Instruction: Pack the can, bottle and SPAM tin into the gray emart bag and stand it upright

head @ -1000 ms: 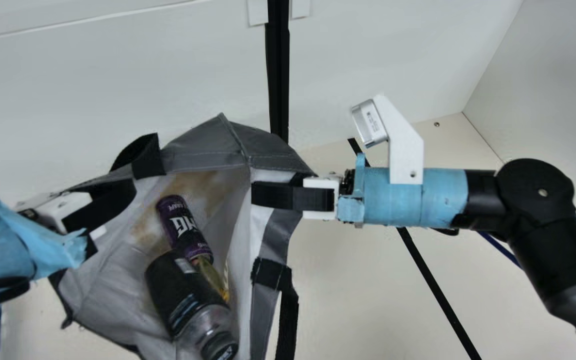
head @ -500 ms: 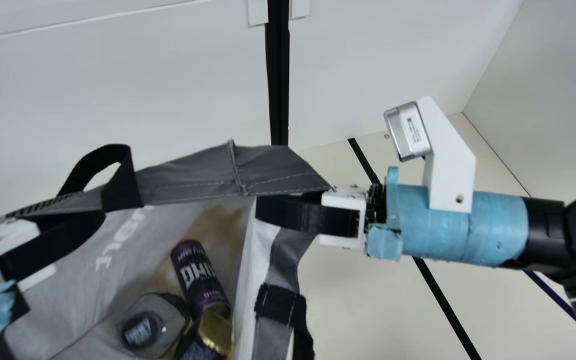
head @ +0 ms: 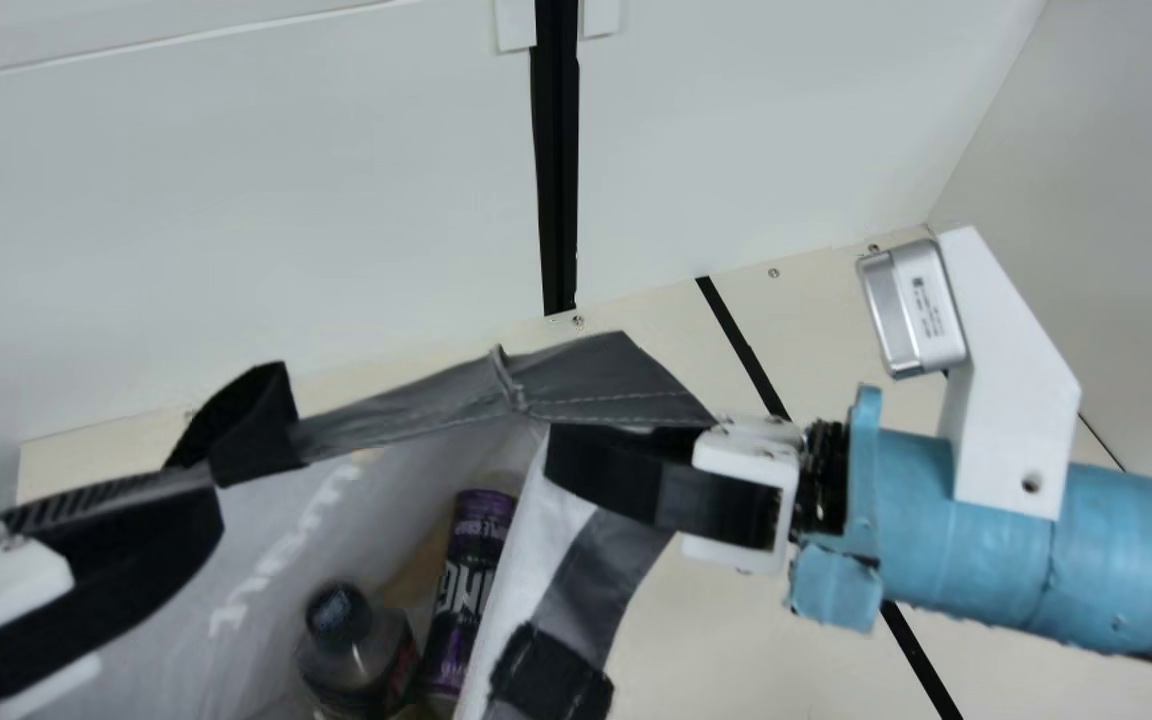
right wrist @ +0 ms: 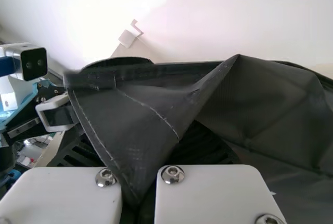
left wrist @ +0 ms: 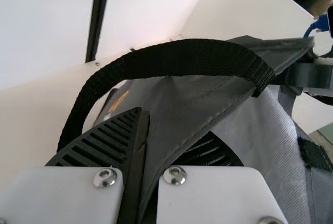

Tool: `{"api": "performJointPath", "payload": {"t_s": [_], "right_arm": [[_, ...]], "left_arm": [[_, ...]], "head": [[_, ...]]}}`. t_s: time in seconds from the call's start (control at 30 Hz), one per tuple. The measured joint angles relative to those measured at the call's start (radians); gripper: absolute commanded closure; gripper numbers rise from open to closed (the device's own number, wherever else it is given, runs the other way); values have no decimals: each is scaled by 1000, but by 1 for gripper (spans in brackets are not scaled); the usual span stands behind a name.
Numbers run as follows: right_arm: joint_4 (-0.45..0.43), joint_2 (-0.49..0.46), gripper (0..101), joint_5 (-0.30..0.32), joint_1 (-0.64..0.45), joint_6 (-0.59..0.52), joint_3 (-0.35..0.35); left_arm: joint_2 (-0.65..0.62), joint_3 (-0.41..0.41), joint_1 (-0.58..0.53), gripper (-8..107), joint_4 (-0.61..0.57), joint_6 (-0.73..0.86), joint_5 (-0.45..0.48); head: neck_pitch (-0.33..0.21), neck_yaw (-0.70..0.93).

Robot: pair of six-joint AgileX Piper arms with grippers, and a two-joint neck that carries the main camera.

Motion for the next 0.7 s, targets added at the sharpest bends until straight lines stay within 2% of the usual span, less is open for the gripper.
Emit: {"api": "performJointPath", "payload": {"t_s": [0.33, 0.47, 0.7], "right_arm": [[-165, -61, 101, 17, 18, 129, -6], [-229, -60, 101, 16, 39, 132, 7], [-362, -38, 101, -39, 108, 102, 70]], "left_arm": [[7, 55, -95, 107, 20, 16, -2], [28, 83, -93, 107, -6, 54, -2], [102, 107, -45, 107, -72, 166, -4]], "head": [[0, 0], [0, -2], [0, 0]]}}
